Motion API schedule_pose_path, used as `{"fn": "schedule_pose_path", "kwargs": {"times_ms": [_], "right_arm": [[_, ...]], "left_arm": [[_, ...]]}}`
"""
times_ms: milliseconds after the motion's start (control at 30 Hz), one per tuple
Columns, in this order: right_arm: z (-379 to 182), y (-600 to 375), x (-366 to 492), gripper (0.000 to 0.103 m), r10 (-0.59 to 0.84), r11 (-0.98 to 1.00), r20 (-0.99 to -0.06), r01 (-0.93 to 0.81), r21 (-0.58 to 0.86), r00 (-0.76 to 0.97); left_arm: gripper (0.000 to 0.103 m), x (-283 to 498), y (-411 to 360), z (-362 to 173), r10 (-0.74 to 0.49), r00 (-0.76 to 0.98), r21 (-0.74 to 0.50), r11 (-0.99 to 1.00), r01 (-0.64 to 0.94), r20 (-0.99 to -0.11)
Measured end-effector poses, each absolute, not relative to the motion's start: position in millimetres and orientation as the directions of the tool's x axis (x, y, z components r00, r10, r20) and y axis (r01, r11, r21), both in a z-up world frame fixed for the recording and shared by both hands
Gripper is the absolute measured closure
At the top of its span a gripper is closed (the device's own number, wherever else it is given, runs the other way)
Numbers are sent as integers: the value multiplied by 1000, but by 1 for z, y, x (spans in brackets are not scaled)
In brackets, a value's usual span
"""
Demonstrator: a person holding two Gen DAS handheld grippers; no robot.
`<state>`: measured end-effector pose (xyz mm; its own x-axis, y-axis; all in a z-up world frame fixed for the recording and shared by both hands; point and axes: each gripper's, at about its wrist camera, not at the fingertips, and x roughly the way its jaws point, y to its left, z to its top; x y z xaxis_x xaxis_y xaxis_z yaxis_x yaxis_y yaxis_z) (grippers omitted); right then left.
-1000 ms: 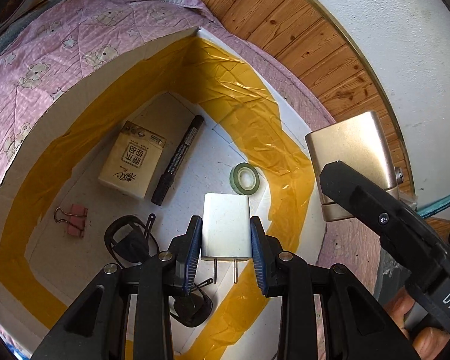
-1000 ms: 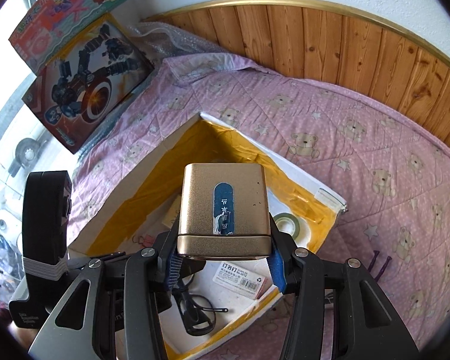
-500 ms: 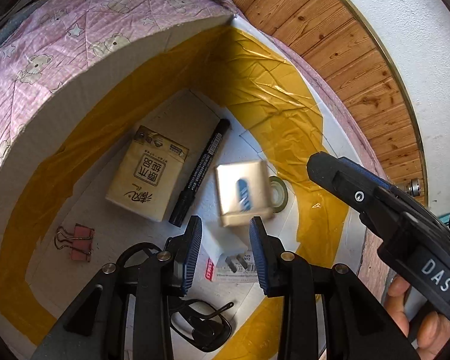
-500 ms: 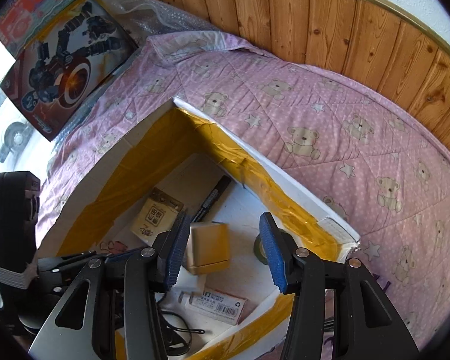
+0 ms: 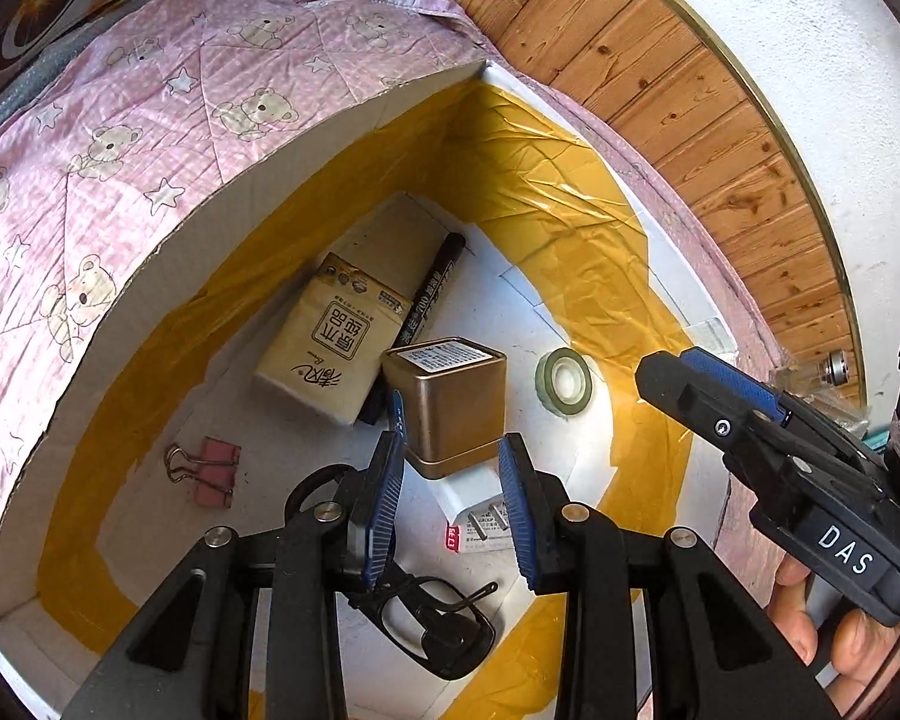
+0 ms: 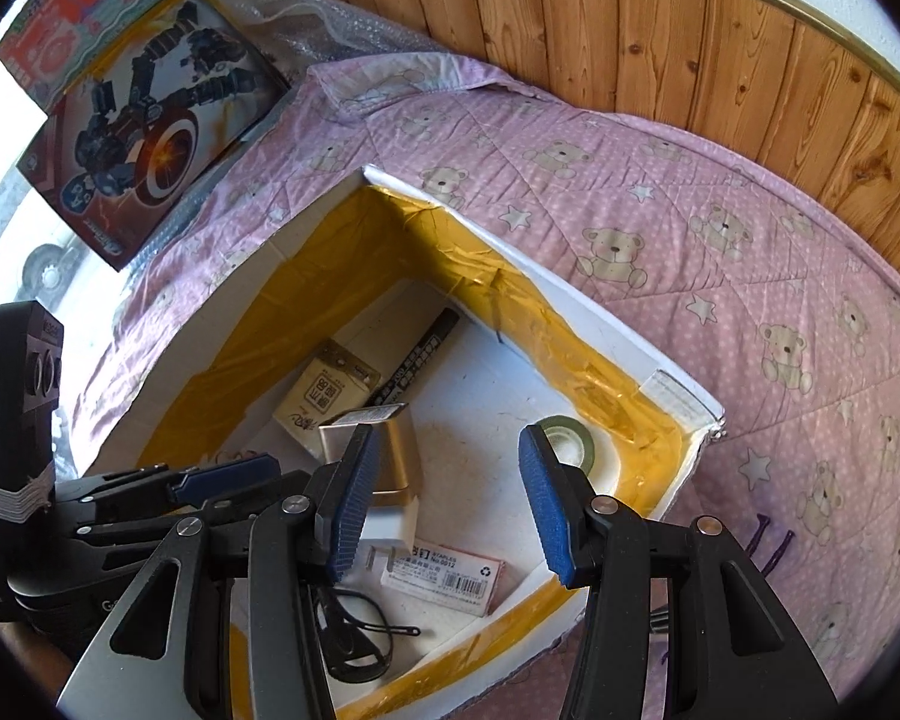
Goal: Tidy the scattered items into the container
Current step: 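Lower both into the box and open the left and right grippers, then withdraw both grippers toward the stapler and purple figure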
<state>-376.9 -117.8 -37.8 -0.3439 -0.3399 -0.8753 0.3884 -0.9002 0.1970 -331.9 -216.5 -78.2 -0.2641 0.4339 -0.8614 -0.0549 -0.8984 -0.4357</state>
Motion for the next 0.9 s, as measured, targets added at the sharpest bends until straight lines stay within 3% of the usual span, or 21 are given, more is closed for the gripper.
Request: {"fn": "schedule_pose_path", "kwargs": {"times_ms": [400, 900], "right_arm": [[-26, -112, -339, 51, -364, -881, -869, 426, 205, -335], [-9, -71, -282, 51, -472, -870, -788, 356, 341, -397]], "left_arm": [[68, -291, -196, -50, 341, -339, -298, -939, -173, -877], [68, -239, -170, -18, 324, -413, -225, -936, -272, -851]]}}
